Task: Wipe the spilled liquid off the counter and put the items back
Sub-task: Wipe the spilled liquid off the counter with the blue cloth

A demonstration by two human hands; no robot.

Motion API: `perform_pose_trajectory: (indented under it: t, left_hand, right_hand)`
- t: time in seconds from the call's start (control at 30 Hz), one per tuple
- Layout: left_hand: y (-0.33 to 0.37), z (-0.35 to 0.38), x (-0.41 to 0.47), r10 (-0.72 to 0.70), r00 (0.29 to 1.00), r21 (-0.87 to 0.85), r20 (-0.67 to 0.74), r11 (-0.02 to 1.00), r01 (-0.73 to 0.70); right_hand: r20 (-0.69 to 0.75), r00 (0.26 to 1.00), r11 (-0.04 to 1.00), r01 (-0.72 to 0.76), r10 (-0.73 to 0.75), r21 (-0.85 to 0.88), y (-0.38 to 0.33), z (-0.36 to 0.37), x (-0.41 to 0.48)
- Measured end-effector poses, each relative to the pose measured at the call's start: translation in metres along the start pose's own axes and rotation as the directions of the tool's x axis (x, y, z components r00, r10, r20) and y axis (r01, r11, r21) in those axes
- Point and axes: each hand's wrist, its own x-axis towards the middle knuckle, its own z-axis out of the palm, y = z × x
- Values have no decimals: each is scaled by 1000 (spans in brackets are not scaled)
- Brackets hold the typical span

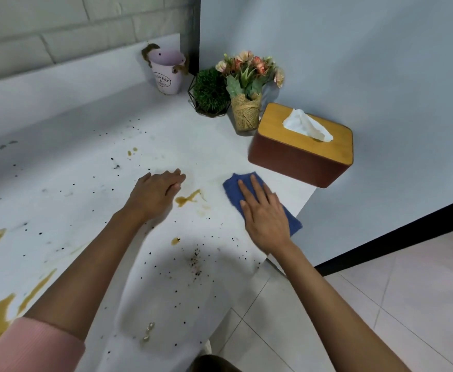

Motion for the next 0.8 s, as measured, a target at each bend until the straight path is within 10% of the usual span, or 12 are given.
perform_pose_trajectory:
  t: [0.37,0.53,0.8]
  left_hand:
    - [-2,3,-1,22,997,12,-68,1000,-21]
    - [0,0,-4,14,1000,-42,-21,999,-15]
    - [-48,-39,-60,-219,896,-97,-385,976,197]
  right_hand:
    - [60,962,963,262,-265,57,-45,9,23]
    - [17,996,996,91,-91,-13,-24,8,47]
    - [105,942,947,321,-319,3,-90,24,75]
